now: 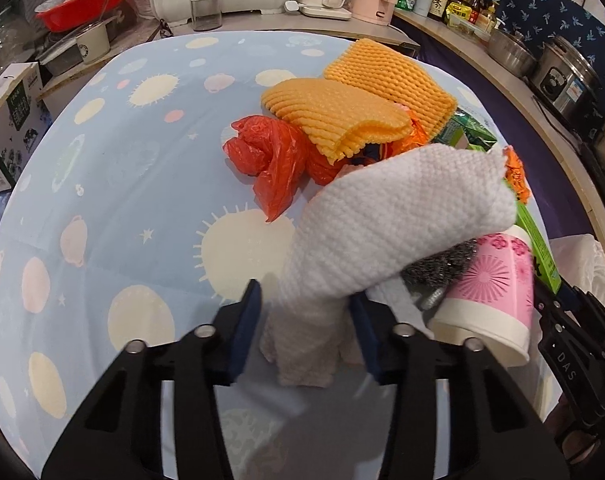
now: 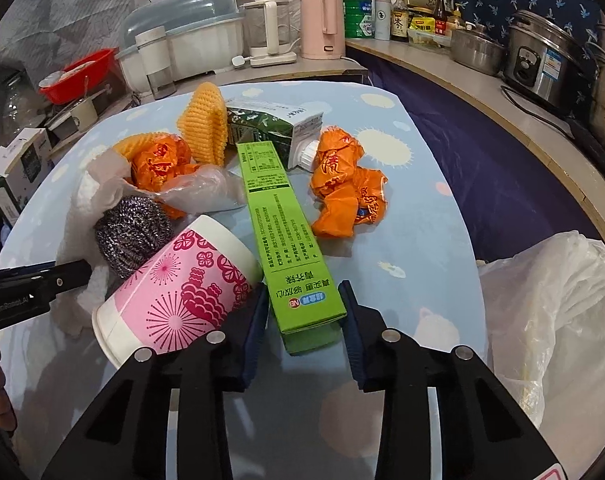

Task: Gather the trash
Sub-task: 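Reach the right gripper to the green box and grasp it, then drop the green box into the bin while the left gripper grasps the paper towel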

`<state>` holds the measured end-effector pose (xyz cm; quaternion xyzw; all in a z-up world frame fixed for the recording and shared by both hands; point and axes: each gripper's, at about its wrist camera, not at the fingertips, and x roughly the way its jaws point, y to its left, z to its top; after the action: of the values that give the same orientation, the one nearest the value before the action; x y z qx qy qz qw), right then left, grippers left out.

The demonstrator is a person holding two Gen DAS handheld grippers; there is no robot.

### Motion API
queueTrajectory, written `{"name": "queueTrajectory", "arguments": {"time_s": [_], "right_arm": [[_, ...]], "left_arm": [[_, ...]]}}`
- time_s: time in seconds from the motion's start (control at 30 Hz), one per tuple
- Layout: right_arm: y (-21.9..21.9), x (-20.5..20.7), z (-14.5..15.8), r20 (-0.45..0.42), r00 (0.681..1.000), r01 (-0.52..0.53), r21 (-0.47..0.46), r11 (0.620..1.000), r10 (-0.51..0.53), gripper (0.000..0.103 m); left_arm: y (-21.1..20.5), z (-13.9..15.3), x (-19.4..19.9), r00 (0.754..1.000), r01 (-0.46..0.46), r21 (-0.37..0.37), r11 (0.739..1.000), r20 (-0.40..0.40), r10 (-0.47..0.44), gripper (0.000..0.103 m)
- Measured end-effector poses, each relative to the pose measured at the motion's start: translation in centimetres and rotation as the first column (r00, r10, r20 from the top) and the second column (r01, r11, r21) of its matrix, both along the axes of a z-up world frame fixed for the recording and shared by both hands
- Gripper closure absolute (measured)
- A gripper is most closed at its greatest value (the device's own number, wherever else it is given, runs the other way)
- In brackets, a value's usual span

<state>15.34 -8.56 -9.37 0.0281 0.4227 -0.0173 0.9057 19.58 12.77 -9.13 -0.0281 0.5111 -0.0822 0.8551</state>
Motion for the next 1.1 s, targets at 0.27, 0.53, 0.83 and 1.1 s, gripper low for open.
{"name": "queueTrajectory", "arguments": {"time_s": [0.27,0.53,0.83,1.1], "right_arm": [[0.4,-2.8,3.1,0.069,0.997,0.018,0.027,0.999,-0.02,0.076],[-0.7,-6.4,6.0,0.129,0.989,0.065,0.036,0.997,-0.069,0.076],[-5.1,-10.2,9.1,0.211,0.959,0.187,0.029,0.982,-0.189,0.076],[-12.4,-13.0,7.1,0.161,0.911,0.385,0.006,0.923,-0.381,0.076]], "left_arm": [[1.3,2.5,-2.9,0.999,0.012,-0.018,1.0,0.049,-0.011,0.087],[1.7,3.7,-5.1,0.998,0.017,-0.026,1.0,0.058,-0.015,0.096],[0.1,4.0,-5.6,0.997,0.039,-0.015,0.999,0.062,-0.038,0.062],[-3.2,4.3,-3.4,0.985,0.081,0.037,0.996,0.148,-0.086,0.049]]}}
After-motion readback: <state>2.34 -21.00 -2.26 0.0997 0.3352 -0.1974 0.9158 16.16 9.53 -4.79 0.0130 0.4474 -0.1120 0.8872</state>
